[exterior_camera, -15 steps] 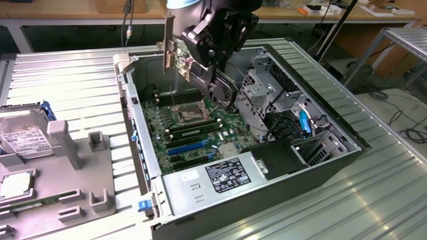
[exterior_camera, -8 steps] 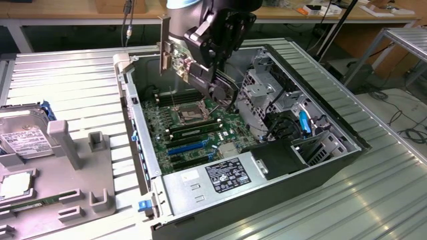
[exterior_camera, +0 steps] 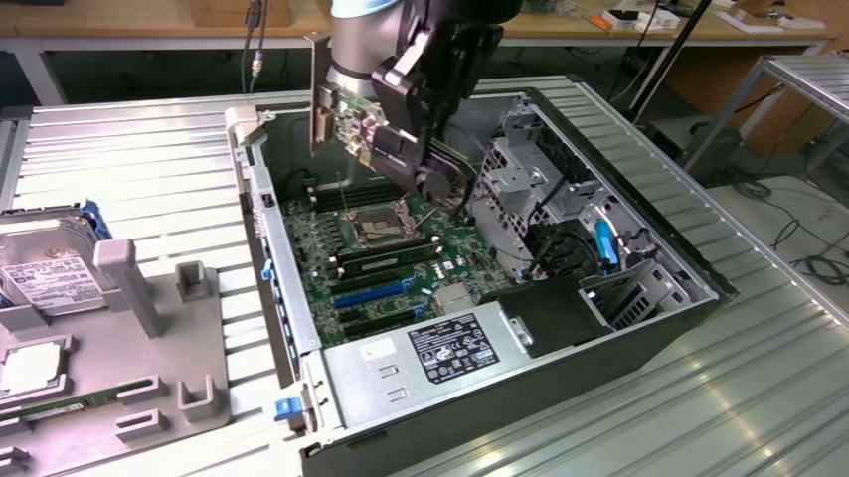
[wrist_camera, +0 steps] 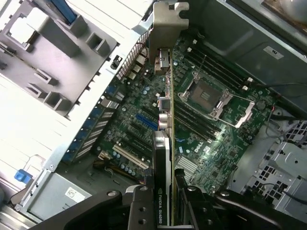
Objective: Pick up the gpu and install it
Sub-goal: 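Insert the gpu into the slot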
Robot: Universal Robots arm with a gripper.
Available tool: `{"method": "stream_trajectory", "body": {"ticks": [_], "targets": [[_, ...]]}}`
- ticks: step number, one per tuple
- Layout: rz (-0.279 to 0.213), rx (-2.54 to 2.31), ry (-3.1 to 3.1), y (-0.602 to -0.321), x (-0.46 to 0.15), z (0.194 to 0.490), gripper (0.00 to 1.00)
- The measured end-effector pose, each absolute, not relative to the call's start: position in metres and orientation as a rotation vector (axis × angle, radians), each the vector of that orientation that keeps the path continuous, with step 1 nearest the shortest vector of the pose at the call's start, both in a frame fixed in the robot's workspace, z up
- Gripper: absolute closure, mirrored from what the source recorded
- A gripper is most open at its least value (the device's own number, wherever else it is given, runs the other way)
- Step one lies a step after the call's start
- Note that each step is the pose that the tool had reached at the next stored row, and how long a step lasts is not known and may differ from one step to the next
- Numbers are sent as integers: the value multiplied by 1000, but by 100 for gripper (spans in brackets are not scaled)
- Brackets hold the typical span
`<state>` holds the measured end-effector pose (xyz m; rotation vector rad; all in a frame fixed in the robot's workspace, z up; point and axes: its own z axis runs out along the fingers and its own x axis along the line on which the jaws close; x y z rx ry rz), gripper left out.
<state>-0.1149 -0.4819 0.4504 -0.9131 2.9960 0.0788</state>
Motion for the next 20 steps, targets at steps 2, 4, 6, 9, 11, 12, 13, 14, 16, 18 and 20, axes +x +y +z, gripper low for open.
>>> {"method": "stream_trajectory", "body": {"ticks": [2, 4, 6, 9, 11, 12, 13, 14, 16, 18, 20], "targets": [[79, -964, 2981, -482, -115, 450, 73], [79, -986, 2974, -482, -115, 450, 73], [79, -1008, 2967, -482, -115, 450, 73], [79, -1037, 2958, -482, -115, 450, 73], [80, -1078, 2944, -482, -115, 450, 73], [80, -1089, 2940, -482, -115, 450, 73], [80, -1108, 2933, -482, -115, 450, 73], [80, -1133, 2924, -482, -115, 450, 73], [80, -1157, 2915, -482, -115, 450, 73], [80, -1178, 2907, -482, -115, 450, 73], [80, -1200, 2898, -482, -115, 450, 73]]}}
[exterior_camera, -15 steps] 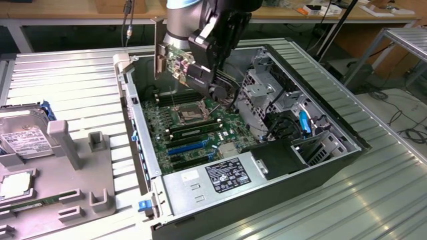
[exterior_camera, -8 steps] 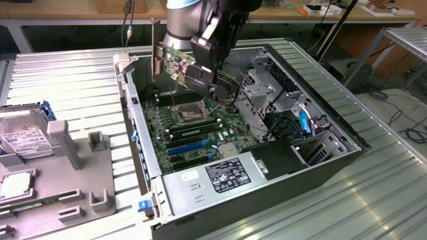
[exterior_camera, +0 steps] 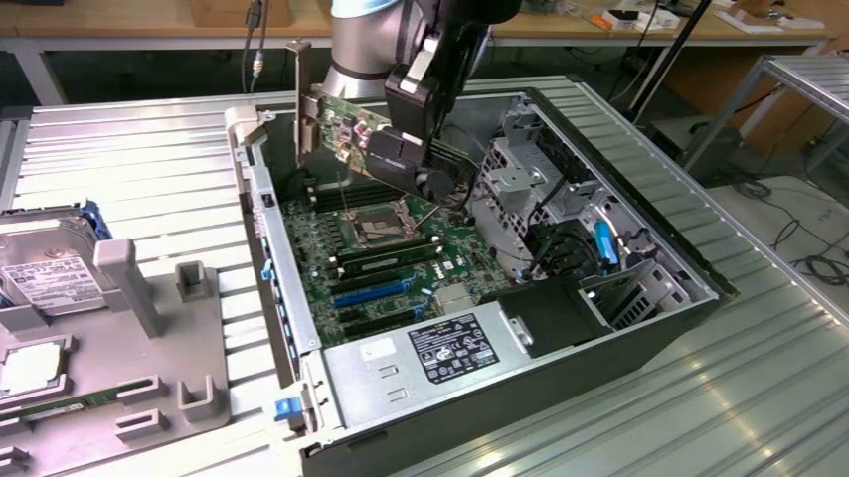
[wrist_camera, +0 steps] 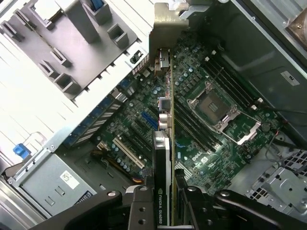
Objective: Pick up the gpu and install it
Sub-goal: 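Insert the gpu into the slot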
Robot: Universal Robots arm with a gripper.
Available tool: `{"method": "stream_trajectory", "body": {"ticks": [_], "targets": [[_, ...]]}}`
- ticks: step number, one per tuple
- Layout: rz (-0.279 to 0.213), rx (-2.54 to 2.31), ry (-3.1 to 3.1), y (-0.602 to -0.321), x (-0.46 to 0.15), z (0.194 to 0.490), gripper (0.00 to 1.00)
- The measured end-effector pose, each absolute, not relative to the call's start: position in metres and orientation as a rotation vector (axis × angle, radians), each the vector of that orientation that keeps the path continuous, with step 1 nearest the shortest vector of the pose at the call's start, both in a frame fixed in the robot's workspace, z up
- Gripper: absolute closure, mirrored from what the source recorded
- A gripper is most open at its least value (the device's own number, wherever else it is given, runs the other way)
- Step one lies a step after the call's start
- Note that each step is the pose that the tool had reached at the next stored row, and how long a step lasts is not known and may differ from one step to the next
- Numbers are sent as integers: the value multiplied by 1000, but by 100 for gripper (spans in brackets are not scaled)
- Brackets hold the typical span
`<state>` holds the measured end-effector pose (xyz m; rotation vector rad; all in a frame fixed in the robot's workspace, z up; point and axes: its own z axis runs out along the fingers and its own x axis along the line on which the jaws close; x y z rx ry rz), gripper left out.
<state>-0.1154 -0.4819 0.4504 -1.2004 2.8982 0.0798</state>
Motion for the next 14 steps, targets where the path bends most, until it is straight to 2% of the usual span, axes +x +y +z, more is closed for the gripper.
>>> {"method": "stream_trajectory", "body": {"ticks": [14], "targets": [[80, -1433, 2795, -482, -116, 450, 73]]}}
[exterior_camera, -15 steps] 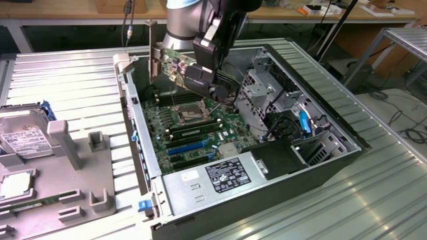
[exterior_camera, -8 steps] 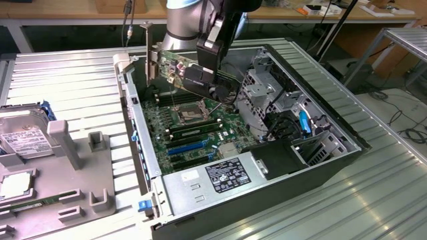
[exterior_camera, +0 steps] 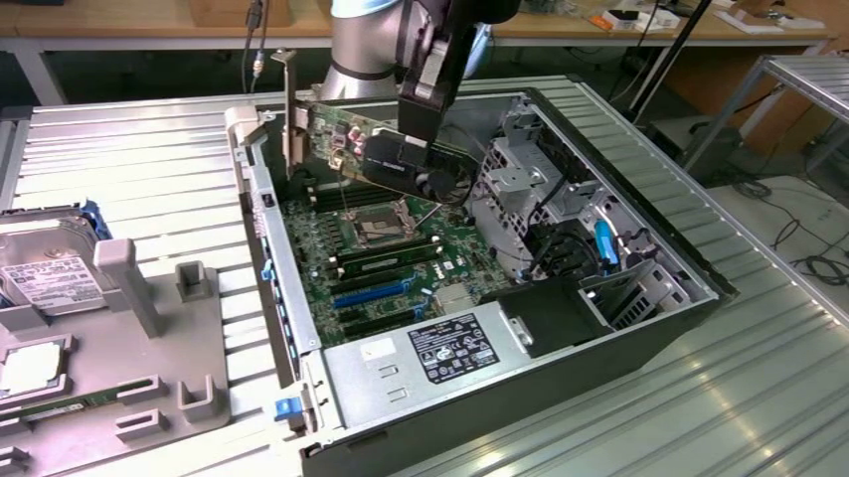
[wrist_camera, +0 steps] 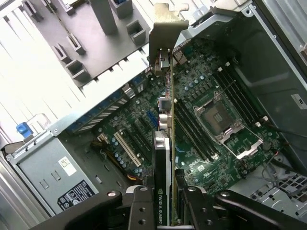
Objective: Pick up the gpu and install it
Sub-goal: 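Insert the gpu into the slot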
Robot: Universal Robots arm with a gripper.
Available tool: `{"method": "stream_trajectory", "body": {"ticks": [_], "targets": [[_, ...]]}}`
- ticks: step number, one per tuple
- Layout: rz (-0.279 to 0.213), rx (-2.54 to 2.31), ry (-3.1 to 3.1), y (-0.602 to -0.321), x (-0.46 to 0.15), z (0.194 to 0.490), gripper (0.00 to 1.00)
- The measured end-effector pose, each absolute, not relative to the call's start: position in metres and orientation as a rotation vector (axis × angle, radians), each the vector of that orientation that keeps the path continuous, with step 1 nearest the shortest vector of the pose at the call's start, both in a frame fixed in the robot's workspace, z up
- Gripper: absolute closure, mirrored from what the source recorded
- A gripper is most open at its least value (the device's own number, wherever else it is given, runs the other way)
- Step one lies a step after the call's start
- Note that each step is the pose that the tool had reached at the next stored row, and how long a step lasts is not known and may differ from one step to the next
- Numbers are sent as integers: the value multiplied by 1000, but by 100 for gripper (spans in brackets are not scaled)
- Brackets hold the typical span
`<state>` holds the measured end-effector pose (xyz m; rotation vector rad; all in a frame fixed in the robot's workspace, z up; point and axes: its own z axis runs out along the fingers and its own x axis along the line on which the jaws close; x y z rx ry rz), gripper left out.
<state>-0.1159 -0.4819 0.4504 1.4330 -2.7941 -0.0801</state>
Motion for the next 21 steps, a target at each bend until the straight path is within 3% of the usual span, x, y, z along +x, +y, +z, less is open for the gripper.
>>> {"method": "stream_trajectory", "body": {"ticks": [21], "targets": [[-79, 1753, -2598, -482, -117, 450, 73]]}}
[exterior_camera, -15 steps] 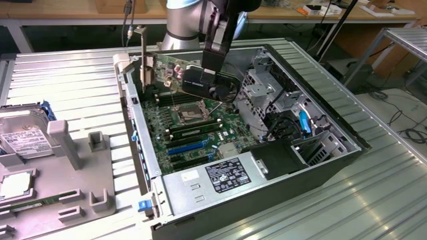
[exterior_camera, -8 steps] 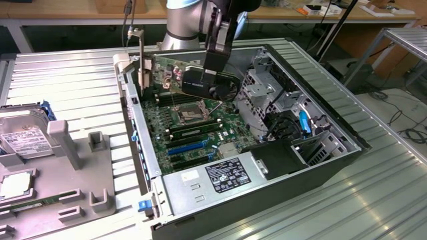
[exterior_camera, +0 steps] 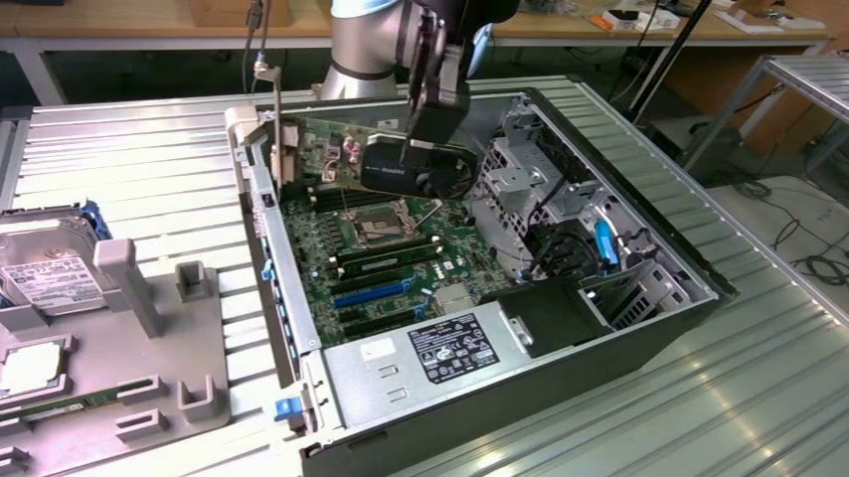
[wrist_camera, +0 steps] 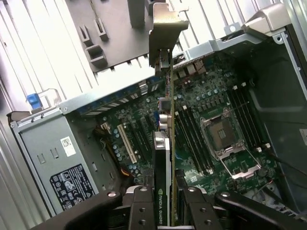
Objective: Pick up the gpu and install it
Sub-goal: 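Insert the gpu into the slot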
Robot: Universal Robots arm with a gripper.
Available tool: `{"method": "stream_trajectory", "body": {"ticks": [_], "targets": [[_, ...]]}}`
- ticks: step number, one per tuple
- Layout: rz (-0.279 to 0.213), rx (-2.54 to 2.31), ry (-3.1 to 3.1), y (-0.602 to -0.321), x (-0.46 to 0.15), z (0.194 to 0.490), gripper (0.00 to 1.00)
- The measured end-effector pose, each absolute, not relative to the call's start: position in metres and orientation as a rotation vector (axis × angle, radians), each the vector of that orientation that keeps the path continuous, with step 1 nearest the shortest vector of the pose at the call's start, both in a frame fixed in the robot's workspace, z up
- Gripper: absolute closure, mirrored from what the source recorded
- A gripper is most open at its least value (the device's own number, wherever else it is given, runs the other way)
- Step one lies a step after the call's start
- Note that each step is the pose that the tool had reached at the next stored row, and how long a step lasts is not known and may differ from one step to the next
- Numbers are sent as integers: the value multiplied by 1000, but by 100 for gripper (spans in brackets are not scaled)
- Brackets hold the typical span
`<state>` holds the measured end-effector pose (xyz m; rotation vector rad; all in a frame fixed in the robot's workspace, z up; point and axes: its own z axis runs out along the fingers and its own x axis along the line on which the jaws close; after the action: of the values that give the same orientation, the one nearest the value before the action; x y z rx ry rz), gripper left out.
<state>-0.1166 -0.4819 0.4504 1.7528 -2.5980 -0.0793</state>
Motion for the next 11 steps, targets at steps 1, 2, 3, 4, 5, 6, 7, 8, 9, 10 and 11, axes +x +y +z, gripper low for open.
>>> {"method": "stream_trajectory", "body": {"ticks": [1, 2, 3, 4, 5, 6, 7, 8, 9, 10, 11], "targets": [[-79, 1768, -2587, -482, -117, 450, 73], [-79, 1790, -2571, -482, -117, 450, 73], [-79, 1803, -2562, -482, -117, 450, 73], [-79, 1814, -2554, -482, -117, 450, 73], [-79, 1829, -2543, -482, -117, 450, 73], [-79, 1852, -2526, -482, -117, 450, 73], [-79, 1871, -2511, -482, -117, 450, 73], [-79, 1888, -2498, -482, -117, 450, 73], [-78, 1899, -2490, -482, -117, 450, 73], [-78, 1910, -2481, -482, -117, 450, 73], [-78, 1929, -2465, -482, -117, 450, 73]]}}
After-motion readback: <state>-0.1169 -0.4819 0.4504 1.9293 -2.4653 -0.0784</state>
